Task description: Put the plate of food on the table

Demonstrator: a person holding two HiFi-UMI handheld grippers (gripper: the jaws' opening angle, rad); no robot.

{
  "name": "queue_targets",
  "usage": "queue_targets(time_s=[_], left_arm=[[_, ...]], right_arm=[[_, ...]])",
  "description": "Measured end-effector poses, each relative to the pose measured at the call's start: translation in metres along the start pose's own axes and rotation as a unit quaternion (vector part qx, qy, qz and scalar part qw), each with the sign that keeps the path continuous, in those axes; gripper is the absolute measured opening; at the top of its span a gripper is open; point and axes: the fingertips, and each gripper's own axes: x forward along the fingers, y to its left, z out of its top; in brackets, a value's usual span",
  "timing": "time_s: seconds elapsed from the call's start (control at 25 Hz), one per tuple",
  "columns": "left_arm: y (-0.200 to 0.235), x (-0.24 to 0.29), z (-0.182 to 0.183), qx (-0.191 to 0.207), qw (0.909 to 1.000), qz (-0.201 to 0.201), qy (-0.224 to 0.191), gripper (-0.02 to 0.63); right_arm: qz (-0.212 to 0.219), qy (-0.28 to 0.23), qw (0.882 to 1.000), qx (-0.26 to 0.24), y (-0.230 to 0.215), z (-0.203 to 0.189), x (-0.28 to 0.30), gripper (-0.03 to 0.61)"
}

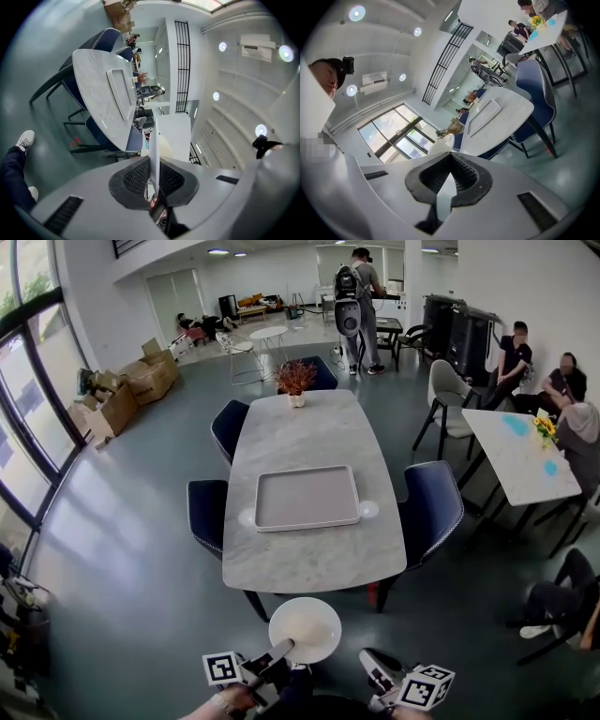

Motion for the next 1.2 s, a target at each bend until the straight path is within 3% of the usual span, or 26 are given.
queue_targets(time_s=[0.8, 1.2], left_arm=[[0.025, 0.064, 0.172, -0.024, 0.9995, 0.004, 0.022, 0.026], [0.041, 0.093, 0.26, -0.029, 0.9995, 0.008, 0.004, 0.026]], right_arm=[[-0.066, -0.033, 0.997, 0.035, -0.019, 0.053, 0.107, 0.009], [-0.104, -0.068, 0.991, 0.045, -0.018, 0.06, 0.128, 0.009]])
